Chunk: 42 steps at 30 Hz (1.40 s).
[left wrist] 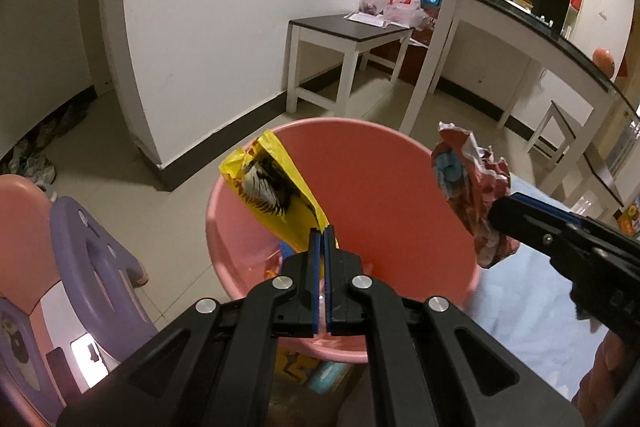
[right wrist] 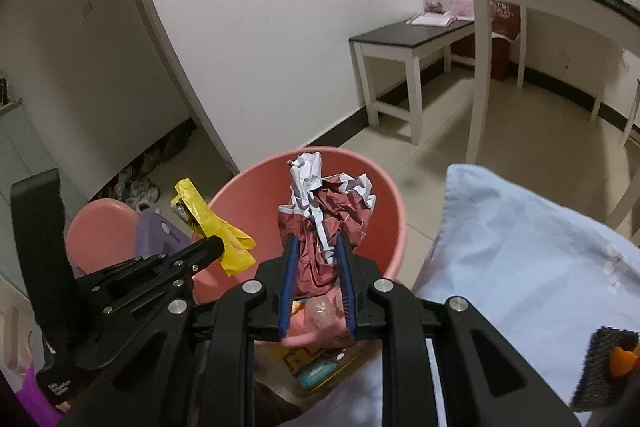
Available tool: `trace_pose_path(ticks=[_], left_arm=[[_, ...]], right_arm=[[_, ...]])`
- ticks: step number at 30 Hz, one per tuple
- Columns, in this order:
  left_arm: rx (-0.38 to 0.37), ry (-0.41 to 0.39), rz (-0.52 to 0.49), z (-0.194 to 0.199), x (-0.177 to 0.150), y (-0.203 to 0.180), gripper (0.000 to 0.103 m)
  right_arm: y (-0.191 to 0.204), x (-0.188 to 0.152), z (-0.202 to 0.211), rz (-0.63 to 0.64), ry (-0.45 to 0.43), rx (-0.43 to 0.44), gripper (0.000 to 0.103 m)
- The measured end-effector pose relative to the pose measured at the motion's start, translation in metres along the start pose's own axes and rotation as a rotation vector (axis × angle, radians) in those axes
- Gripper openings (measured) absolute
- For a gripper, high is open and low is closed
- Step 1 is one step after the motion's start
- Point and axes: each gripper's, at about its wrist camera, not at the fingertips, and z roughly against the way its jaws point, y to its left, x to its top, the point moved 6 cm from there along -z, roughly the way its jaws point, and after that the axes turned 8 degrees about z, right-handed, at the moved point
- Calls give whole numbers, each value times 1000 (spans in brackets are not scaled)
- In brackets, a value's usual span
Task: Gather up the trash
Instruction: 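Carry the yellow bag and red foil over the pink bin and release, then move both grippers back over the table toward the foam nets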
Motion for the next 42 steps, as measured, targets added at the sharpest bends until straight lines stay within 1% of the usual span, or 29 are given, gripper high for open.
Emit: trace_pose_path(ticks=[7, 8, 9, 10, 12, 18, 24, 29, 32, 36, 42], left_arm=[[-4, 27, 9, -13, -3, 9, 2], [-3, 28, 10, -13, -3, 9, 4], [-8, 31, 11, -14, -2, 9, 10], [-12, 31, 10, -14, -2, 9, 13], [-11, 30, 8, -14, -2, 10, 22], [-25, 35, 9, -13, -1, 8, 24], [-48, 28, -2, -3, -2, -3, 25], [-90, 20, -21, 10, -7, -23, 25], [-113, 14, -51, 19, -11, -39, 25], [-152, 11, -103, 30, -19, -65, 25], [-215, 24, -168, 43, -38, -102, 25]], right_arm=[[-7, 0, -30, -23, 42, 6, 23], [-8, 0, -32, -25, 43, 7, 24], [-9, 1, -34, -26, 43, 8, 26], [-10, 1, -35, -27, 42, 9, 28], [-12, 3, -36, -31, 35, 5, 38], [-17, 2, -32, -42, 24, 5, 41], [-20, -4, -11, -53, 0, 0, 42], [-26, -12, 17, -69, -26, -18, 43], [-34, -19, 33, -81, -31, -39, 43], [-45, -33, 58, -89, -38, -83, 43], [-75, -58, 103, -118, -57, -161, 43]])
